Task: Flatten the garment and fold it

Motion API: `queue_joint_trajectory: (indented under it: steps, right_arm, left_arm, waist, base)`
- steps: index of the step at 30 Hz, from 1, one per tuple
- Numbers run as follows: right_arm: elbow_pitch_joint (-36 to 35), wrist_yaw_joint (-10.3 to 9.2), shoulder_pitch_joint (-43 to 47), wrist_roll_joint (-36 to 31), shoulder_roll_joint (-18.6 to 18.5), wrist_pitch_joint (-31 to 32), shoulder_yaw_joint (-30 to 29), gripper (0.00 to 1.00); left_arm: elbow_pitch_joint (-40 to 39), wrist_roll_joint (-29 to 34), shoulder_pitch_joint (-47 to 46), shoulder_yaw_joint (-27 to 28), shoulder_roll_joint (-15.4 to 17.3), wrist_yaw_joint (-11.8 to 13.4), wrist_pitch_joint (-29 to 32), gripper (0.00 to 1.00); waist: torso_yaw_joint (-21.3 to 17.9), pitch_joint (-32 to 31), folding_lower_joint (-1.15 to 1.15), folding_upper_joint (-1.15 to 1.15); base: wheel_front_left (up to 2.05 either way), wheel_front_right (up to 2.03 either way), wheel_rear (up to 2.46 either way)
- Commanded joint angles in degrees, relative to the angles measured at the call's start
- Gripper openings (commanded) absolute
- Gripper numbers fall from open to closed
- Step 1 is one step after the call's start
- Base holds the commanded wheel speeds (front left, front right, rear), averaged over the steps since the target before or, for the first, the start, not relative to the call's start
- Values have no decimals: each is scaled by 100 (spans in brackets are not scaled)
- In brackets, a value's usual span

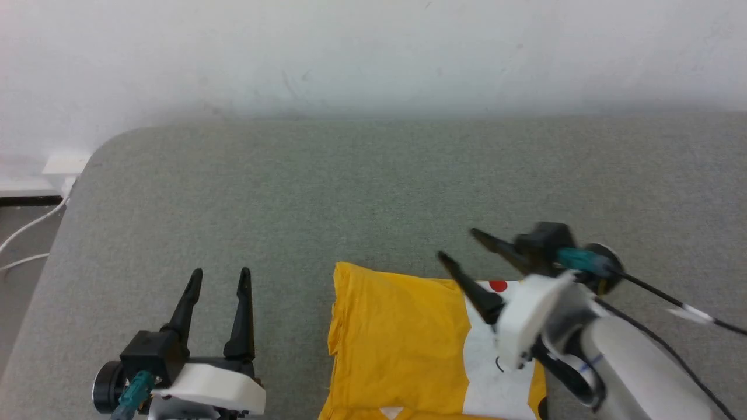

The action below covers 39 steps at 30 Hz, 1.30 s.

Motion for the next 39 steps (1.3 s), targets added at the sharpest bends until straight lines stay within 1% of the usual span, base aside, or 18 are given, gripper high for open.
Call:
queue_joint_trajectory:
  steps: [1, 5, 9, 14, 17, 19, 21, 24, 28, 31, 33, 34, 36, 39]
  right_arm:
    - [-208, -6, 340, -228, -22, -148, -371, 100]
    - [-925, -6, 1115, -863, -9, -476, -1448, 100]
    - [-1619, -6, 1802, -1197, 93, -651, -2256, 100]
    - [-2229, -6, 2438, -1294, 300, -683, -3057, 100]
    - [-2406, -6, 2717, -1181, 508, -467, -3614, 100]
    - [-2431, -6, 2847, -937, 647, -252, -4038, 100]
    - [-2352, -6, 2934, -601, 680, 27, -4498, 100]
    - [-2094, -6, 3003, -47, 631, 616, -5003, 100]
    - [-1481, -6, 3011, 732, 522, 1724, -5363, 100]
    - [-932, -6, 2923, 1347, 633, 2748, -5555, 100]
    - [-679, -6, 2819, 1619, 734, 3367, -5590, 100]
    - [-679, -6, 2819, 1619, 734, 3367, -5590, 100]
    - [-495, -6, 2650, 2008, 946, 3881, -5584, 100]
    - [-324, -6, 2392, 2413, 1120, 4258, -5476, 100]
  left_arm:
    - [-8, -4, 70, 52, -30, 31, -25, 100]
    - [-36, -2, 143, 168, -42, 52, -26, 100]
    - [-28, 2, 218, 282, -55, 53, -26, 100]
    - [4, 5, 293, 391, -71, 32, -26, 100]
    - [-3, -3, 296, 468, -91, 24, -27, 100]
    - [-12, -8, 287, 512, -113, 16, -27, 100]
    - [-20, -12, 264, 550, -147, 0, -27, 100]
    - [-31, -8, 251, 596, -209, -42, -27, 100]
    - [-20, 28, 246, 653, -282, -98, -27, 100]
    - [-6, 72, 241, 683, -330, -137, -27, 100]
    - [3, 121, 223, 694, -352, -156, -27, 100]
    - [3, 121, 223, 694, -352, -156, -27, 100]
    - [-12, 188, 193, 705, -360, -172, -27, 100]
    - [-64, 321, 136, 721, -364, -195, -27, 100]
  waist:
    - [-113, -68, 0, 0]
    - [-236, -124, 0, 0]
    - [-353, -198, 0, 0]
    - [-445, -269, 0, 0]
    - [-472, -261, 0, 0]
    - [-467, -233, 0, 0]
    - [-438, -202, 0, 0]
    - [-362, -167, 0, 0]
    - [-246, -141, 0, 0]
    - [-145, -133, 0, 0]
    - [-76, -125, 0, 0]
    - [-76, -125, 0, 0]
    - [-6, -100, 0, 0]
    - [89, -41, 0, 0]
  base:
    - [0, 0, 0]
    - [0, 0, 0]
    - [0, 0, 0]
    - [0, 0, 0]
    - [0, 0, 0]
    - [0, 0, 0]
    - [0, 0, 0]
    - [0, 0, 0]
    - [0, 0, 0]
    - [0, 0, 0]
    - [0, 0, 0]
    - [0, 0, 0]
    - [0, 0, 0]
    - [0, 0, 0]
